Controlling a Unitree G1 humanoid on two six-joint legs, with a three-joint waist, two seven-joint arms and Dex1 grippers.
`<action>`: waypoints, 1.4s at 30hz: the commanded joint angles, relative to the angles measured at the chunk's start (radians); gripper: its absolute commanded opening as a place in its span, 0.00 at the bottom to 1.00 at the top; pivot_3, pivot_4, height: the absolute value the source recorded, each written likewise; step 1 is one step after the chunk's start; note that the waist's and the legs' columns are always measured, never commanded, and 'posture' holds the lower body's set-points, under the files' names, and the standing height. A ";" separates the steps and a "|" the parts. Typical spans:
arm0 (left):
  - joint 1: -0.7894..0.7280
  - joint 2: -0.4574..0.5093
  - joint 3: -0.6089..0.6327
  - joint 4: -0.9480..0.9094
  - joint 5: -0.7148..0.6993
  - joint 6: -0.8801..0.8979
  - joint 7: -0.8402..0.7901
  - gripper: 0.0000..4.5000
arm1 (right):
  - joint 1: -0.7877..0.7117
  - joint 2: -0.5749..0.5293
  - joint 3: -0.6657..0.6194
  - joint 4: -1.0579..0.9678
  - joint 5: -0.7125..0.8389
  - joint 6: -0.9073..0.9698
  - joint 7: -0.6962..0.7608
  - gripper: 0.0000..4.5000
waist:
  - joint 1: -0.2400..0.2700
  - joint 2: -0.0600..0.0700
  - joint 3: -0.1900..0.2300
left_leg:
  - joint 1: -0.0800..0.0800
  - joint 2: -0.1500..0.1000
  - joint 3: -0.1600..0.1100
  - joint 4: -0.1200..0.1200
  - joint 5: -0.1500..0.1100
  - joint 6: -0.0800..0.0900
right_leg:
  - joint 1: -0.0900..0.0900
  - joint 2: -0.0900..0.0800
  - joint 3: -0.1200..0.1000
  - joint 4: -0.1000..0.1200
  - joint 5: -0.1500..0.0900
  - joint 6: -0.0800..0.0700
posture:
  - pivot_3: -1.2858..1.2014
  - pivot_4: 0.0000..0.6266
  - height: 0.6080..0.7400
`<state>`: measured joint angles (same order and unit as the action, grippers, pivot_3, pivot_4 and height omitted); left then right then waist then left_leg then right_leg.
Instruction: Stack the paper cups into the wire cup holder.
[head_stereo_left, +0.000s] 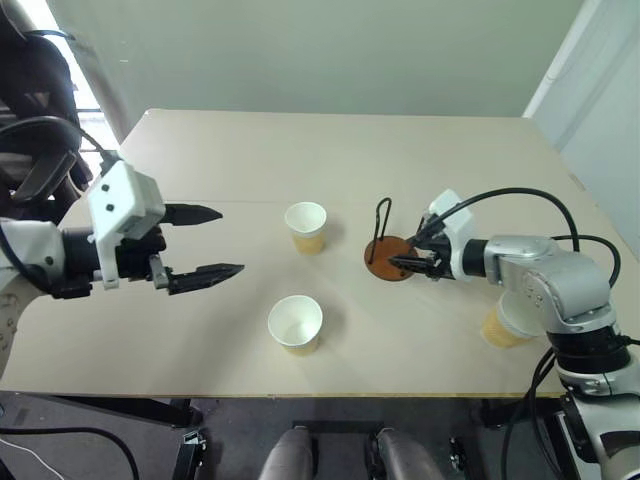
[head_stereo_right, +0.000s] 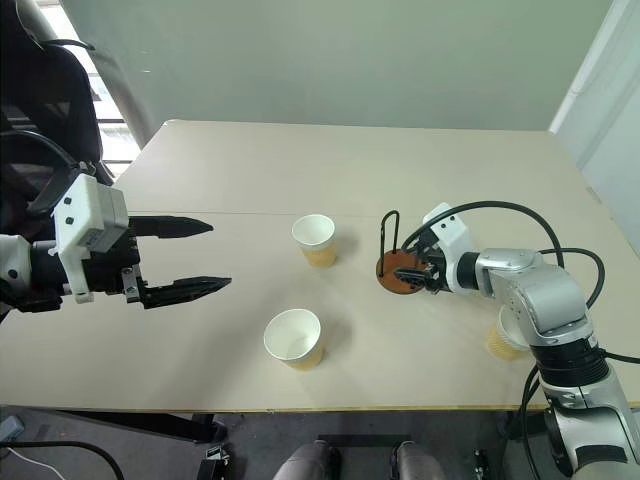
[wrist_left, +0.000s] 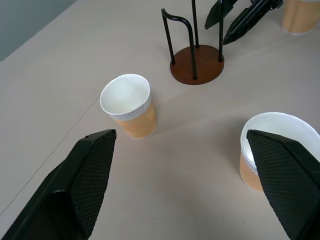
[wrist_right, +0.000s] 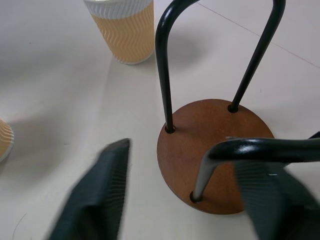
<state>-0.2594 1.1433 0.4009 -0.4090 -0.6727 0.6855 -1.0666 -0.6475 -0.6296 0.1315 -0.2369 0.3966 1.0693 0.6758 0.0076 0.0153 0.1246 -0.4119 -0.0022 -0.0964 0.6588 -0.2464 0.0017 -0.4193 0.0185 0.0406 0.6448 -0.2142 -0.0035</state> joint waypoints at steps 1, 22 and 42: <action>-0.002 0.018 0.040 -0.020 -0.007 0.002 0.002 1.00 | -0.017 -0.004 -0.005 -0.007 -0.014 -0.023 -0.009 0.38 | 0.000 0.000 0.000 | 0.000 0.000 0.000 0.000 0.000 0.000 | 0.000 0.000 0.000 0.000 0.000 0.000 | 0.52 0.24 1.00; -0.049 0.018 -0.011 0.000 -0.027 -0.011 -0.018 1.00 | 0.263 -0.326 -0.040 -0.348 0.159 -0.246 0.430 0.01 | 0.004 -0.002 -0.001 | -0.002 0.000 0.000 0.001 -0.001 -0.003 | -0.001 0.000 -0.001 -0.001 -0.001 -0.001 | 0.52 0.24 1.00; -0.092 0.020 -0.052 0.024 -0.010 -0.022 -0.030 1.00 | 0.397 -0.339 0.026 -0.273 -0.003 -0.459 0.422 0.24 | 0.003 -0.006 -0.001 | -0.003 0.000 0.000 0.004 0.002 0.000 | 0.001 0.000 0.000 -0.001 -0.001 -0.003 | 0.52 0.24 1.00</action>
<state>-0.3306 1.1484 0.3348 -0.3828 -0.6865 0.6792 -1.0907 -0.2492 -0.9569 0.1549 -0.4938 0.4057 0.6261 1.0952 0.0110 0.0097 0.1231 -0.4151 -0.0020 -0.0965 0.6629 -0.2439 0.0012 -0.4189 0.0187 0.0403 0.6443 -0.2154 -0.0065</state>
